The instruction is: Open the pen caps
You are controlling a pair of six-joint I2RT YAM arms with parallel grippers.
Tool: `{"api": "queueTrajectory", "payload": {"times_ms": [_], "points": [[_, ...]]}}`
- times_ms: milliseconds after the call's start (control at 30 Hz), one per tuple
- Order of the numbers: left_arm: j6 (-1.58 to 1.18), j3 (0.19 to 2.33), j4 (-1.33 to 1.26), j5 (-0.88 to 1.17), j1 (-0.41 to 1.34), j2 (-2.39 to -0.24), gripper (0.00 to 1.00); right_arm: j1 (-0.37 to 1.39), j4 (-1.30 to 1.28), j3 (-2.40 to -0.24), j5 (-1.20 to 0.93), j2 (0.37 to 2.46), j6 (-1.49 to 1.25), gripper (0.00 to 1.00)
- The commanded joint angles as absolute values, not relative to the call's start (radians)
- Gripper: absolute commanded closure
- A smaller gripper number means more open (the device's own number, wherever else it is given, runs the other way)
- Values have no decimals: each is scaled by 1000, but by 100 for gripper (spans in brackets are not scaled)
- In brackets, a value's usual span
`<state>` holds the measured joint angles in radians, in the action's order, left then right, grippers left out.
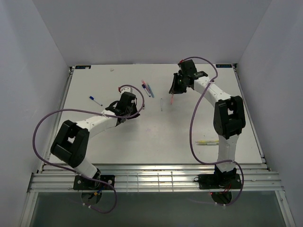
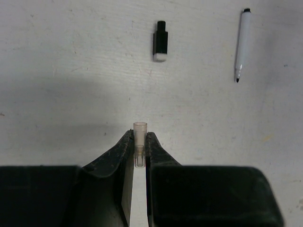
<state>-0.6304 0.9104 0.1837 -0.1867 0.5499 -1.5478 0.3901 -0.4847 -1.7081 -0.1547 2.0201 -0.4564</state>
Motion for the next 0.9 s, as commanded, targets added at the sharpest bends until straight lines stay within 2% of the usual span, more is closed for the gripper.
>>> {"api": "queueTrajectory", "payload": {"times_ms": [0, 333, 533, 867], "points": [[-605, 994, 144, -200, 505, -1618, 100, 373, -502, -1704, -207, 2049, -365, 92], [-552, 1111, 75, -32, 371, -1816, 100, 345, -497, -1739, -262, 2170, -325, 92], [-503, 1181, 40, 60, 364, -1902, 100, 337, -482, -1758, -281, 2218, -327, 92], [-525, 1241, 57, 83, 364, -1990, 98, 333, -462, -1756, -296, 2250, -327, 87]]}}
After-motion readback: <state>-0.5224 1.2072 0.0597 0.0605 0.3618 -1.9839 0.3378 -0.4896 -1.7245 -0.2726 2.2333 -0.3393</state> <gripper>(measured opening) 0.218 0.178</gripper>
